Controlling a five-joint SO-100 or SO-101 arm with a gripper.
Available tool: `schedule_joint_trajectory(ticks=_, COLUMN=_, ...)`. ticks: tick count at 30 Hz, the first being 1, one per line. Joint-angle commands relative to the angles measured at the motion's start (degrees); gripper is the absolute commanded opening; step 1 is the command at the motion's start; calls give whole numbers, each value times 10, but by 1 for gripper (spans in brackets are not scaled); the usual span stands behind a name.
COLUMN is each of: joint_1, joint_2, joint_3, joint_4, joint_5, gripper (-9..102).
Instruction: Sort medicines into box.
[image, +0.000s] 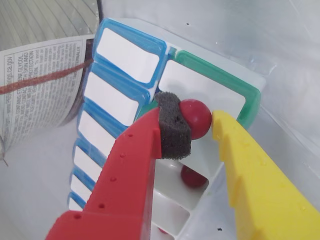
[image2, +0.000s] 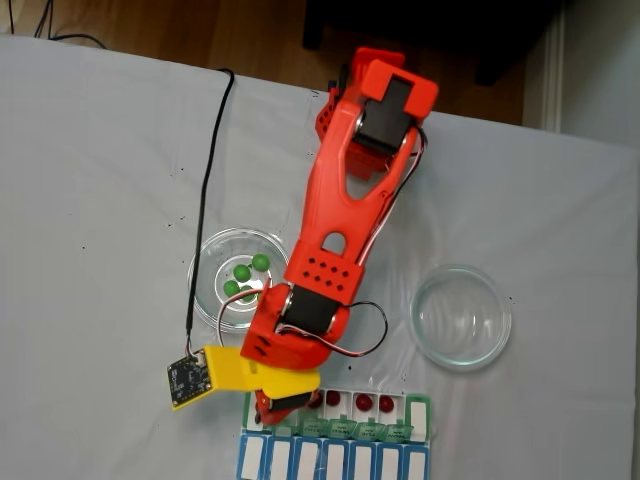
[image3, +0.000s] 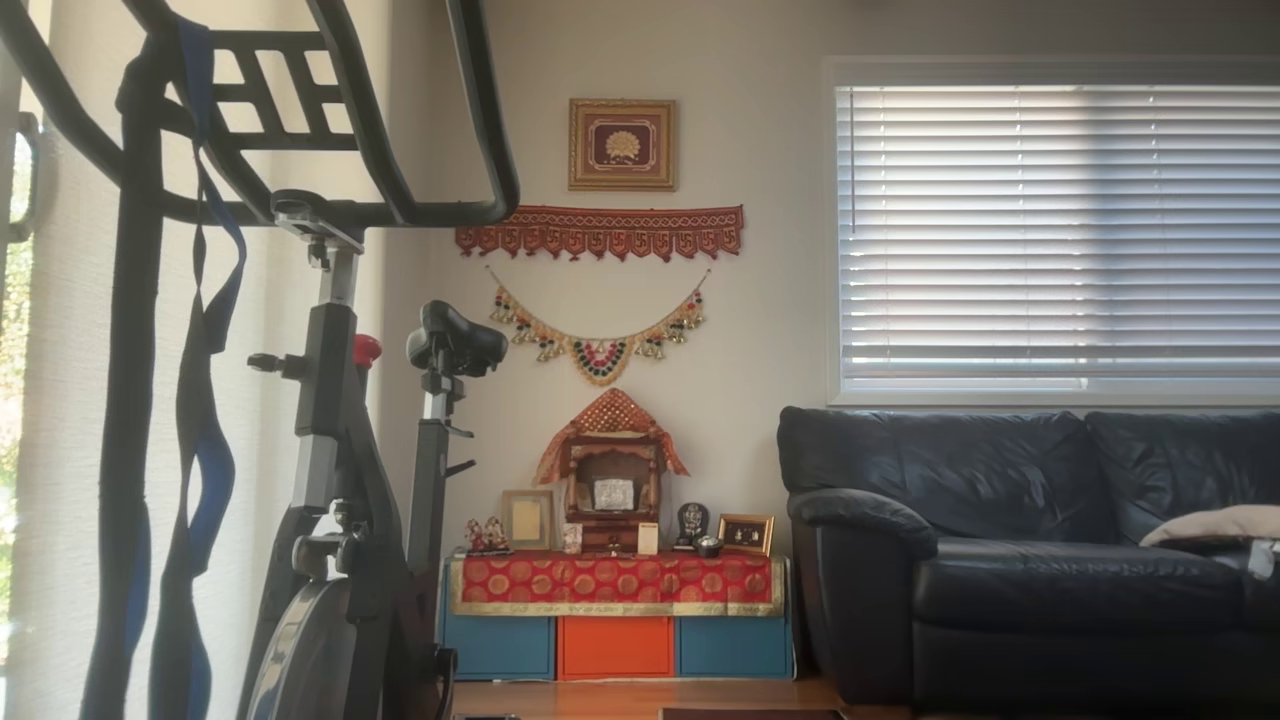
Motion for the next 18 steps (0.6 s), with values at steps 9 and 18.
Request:
schedule_joint_trajectory(ticks=9, joint_1=-11, joint_2=94, joint_3=-5, joint_4=40, joint_5=12, gripper=2)
schedule_joint_trajectory(ticks=18, joint_1=-18, joint_2=122, joint_3=-7, joint_4=117, joint_5=21, gripper=1)
